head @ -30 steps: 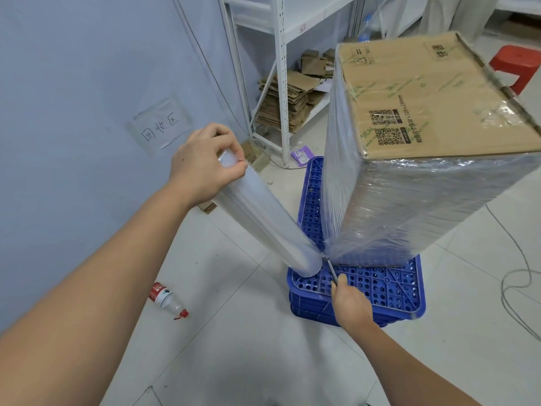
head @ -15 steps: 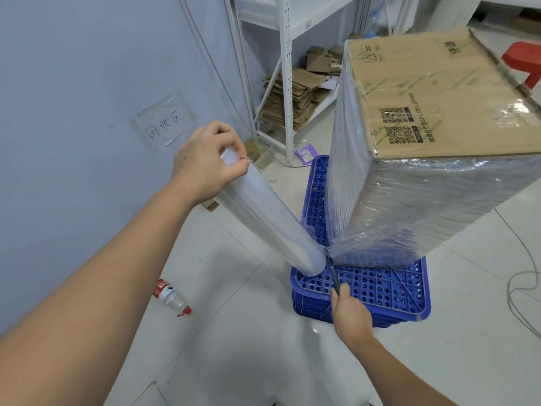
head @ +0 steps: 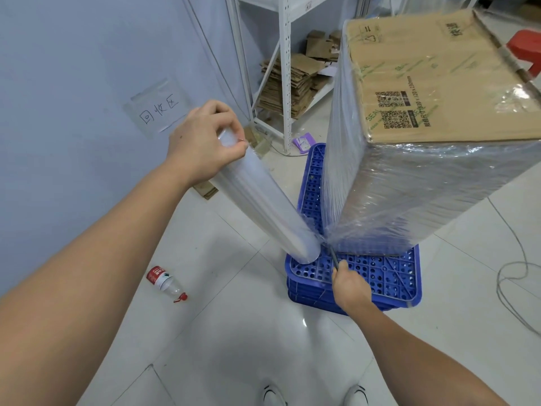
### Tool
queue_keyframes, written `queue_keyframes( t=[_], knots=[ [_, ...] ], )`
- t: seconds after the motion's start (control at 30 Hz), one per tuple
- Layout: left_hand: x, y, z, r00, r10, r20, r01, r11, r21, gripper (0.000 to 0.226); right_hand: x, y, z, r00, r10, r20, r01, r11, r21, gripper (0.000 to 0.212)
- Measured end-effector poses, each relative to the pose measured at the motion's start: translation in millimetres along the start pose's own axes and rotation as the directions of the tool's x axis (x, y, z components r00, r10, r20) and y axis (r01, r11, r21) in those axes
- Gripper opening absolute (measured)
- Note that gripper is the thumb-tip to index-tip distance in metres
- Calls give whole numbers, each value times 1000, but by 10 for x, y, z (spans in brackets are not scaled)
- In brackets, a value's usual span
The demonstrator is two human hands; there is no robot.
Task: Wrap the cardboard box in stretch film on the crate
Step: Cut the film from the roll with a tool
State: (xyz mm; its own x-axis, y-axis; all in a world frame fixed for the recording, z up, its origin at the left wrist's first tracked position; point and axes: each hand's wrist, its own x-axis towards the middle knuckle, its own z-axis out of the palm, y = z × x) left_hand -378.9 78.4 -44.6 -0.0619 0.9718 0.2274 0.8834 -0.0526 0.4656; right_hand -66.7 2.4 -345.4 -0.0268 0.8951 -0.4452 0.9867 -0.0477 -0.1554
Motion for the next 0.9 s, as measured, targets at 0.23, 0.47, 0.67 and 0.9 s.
queue_keyframes(
  t=[0.23,0.47,0.67,0.9],
  knots=[
    [90,207,47,998,49,31,-50,998,27,9,288,-234,-204,1000,-21,-23,23,994,106,26],
    [95,260,80,998,69,15,-70,996,47,10,168,-82,-38,1000,-15,20,14,997,77,26],
    [66,266,64,998,55,11,-55,998,41,10,303,-196,-200,998,-52,42,49,997,60,20],
    [-4,243,77,999,45,-12,-44,998,45,9,232,-130,-71,997,-37,64,32,996,79,21]
  ],
)
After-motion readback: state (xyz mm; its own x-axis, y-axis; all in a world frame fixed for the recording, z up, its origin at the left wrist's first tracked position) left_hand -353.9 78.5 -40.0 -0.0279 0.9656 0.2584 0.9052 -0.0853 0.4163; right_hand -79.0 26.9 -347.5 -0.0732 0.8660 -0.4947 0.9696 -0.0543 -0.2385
